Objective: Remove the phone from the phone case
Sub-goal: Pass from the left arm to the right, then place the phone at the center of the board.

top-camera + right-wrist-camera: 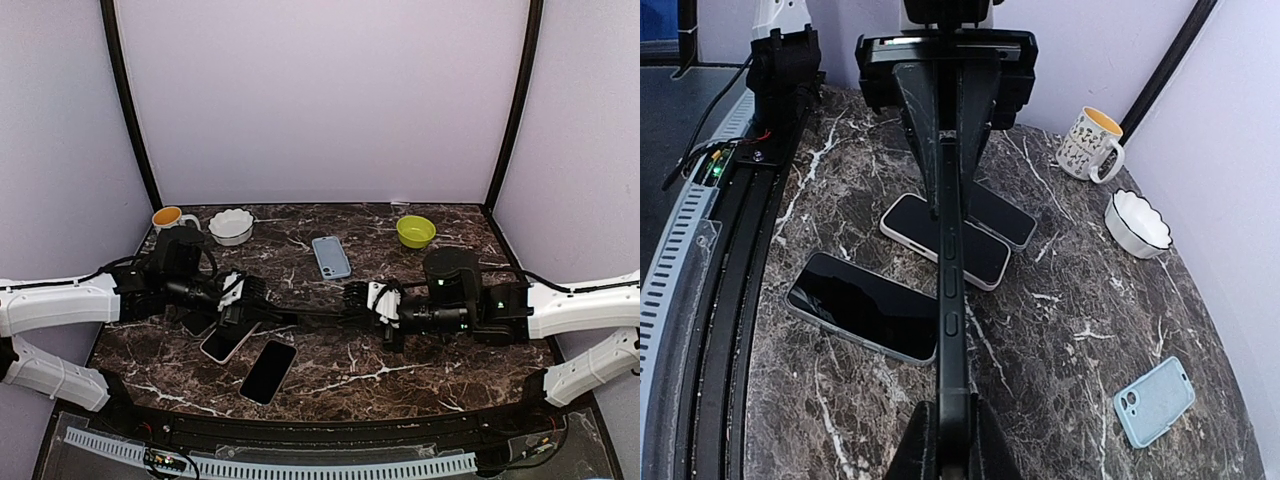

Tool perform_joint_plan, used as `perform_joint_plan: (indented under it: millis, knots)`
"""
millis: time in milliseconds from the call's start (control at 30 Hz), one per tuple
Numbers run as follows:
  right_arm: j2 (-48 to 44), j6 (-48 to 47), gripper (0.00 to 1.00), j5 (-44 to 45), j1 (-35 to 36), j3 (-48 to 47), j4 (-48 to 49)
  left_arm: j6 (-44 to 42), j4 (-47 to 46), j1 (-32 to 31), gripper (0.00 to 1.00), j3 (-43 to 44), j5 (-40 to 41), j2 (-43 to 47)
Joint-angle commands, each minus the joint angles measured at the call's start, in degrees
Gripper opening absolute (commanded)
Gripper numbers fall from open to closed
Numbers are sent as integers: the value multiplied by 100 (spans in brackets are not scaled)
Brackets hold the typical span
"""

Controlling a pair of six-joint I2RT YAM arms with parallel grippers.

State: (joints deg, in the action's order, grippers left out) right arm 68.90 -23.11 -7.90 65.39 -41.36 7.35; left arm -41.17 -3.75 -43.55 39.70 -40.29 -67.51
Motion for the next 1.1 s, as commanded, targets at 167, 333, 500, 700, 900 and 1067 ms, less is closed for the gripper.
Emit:
perform_joint_plan:
  millis: [167, 333, 500, 700, 900, 1067]
  knots:
    - [-304, 855, 0, 749, 44, 157, 538, -324, -226, 13, 76, -16, 85, 410]
    - [-615, 1072, 0, 1951, 44, 394, 307, -345, -216, 12, 98, -25, 288, 502]
    - [-610, 1048, 0, 3469, 45, 589, 250, -345, -367, 13, 99, -96, 639, 634]
    - [-334, 1860, 0, 4050, -393, 621, 592, -185, -636, 6, 99, -173, 1202, 720]
    - [389, 2923, 0, 3726, -1178, 527, 1034, 60, -818, 7, 99, -173, 1561, 704]
    - [1504, 1906, 0, 4113, -1368, 42, 1354, 41, -822, 8, 99, -173, 1712, 702]
